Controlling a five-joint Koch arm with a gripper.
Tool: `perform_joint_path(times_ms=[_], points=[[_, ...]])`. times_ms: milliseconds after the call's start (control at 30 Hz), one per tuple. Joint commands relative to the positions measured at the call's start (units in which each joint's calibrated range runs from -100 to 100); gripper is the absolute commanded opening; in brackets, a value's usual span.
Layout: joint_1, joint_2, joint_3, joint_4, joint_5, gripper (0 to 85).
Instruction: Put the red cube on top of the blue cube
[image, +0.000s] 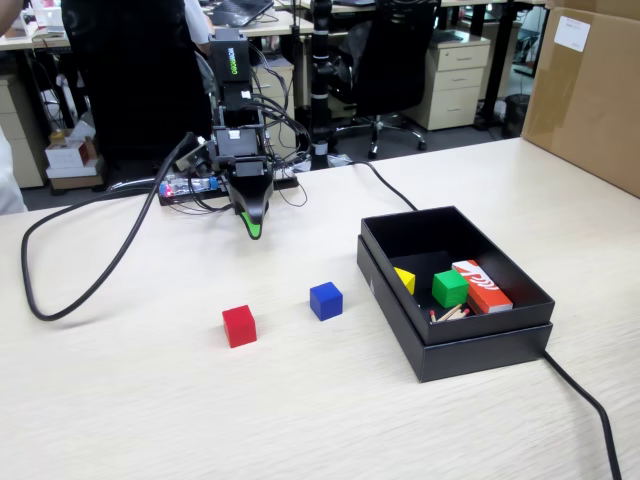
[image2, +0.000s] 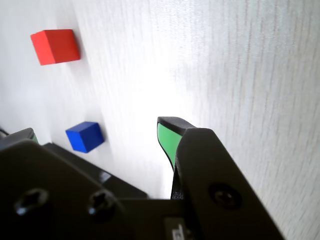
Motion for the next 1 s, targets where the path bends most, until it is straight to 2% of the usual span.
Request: perform_joint_path(times_ms=[0, 233, 400, 567, 967], points=[[-0.59, 6.39, 10.17, -2.05, 0.15, 47.3], [-1.61, 24.64, 26.67, -5.42, -0.15, 47.2], [-1.95, 37.26, 41.18, -16.22, -0.24, 47.1], [-2.78, 49.08, 53.05, -21.4, -0.88, 47.1], [-4.25, 73.18, 68.47, -23.04, -3.61, 47.1]])
